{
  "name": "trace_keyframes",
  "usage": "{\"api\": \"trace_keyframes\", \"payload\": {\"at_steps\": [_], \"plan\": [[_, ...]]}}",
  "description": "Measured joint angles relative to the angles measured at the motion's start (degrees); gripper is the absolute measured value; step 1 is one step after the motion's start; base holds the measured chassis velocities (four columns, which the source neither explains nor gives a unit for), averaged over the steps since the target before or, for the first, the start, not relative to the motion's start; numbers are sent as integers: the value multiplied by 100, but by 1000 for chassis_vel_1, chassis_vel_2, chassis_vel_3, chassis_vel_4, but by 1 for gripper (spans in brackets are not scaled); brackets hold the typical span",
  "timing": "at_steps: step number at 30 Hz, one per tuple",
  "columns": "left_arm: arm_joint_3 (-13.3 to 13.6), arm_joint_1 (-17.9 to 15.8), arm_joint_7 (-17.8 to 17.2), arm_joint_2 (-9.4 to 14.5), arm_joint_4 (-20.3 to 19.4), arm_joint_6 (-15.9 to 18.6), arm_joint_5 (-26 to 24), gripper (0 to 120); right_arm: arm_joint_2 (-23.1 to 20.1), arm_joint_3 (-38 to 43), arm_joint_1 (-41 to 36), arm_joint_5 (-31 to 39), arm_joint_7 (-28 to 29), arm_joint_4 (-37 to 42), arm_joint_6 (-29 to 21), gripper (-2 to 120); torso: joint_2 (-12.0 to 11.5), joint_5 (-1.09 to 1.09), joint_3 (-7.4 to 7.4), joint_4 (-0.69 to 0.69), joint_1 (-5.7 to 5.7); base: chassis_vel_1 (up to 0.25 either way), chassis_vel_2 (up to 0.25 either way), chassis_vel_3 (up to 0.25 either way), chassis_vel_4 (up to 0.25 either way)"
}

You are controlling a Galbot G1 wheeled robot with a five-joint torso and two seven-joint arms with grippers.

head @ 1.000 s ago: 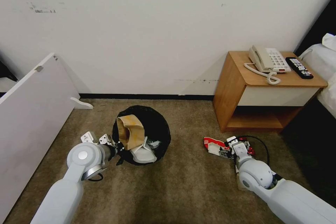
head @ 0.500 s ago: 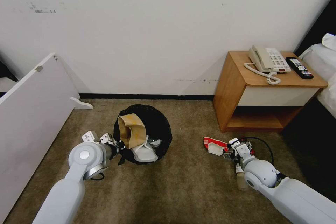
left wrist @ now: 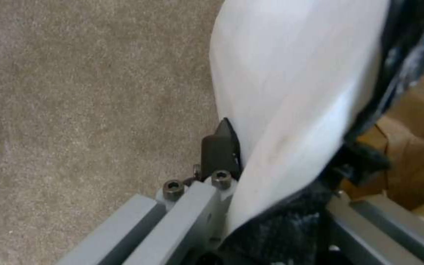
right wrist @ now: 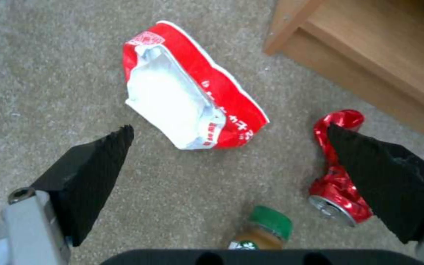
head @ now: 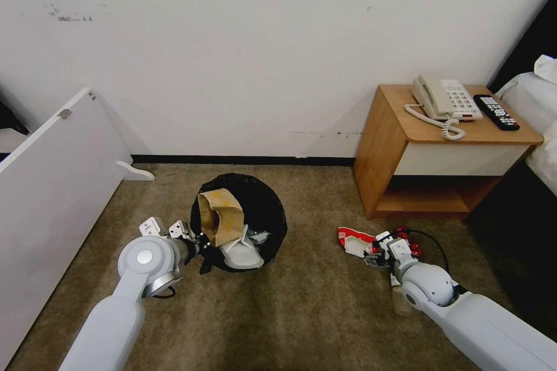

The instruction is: Pick up the trash bin, then pick up the garbage from the floor and place it into the trash bin.

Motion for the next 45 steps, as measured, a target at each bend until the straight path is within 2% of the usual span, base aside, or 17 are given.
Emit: {"api": "trace_keyframes", "payload": {"at_steps": [18,32,45], "plan": [[106,-98,81,-2,93,4,13,0,-14,19,185,-280,-471,-409,271,100,0,0,0,-1,0,0,0,0,0],[246,-137,109,-55,113,13,65,0,198,-86,518,-66,-814,-677,492,100,0,0,0,0,0,0,0,0,0],[226,-133,155,-54,119,23,86,0,439,-300,938,21,-1109,-1109,605,100,0,0,0,0,0,0,0,0,0]]}}
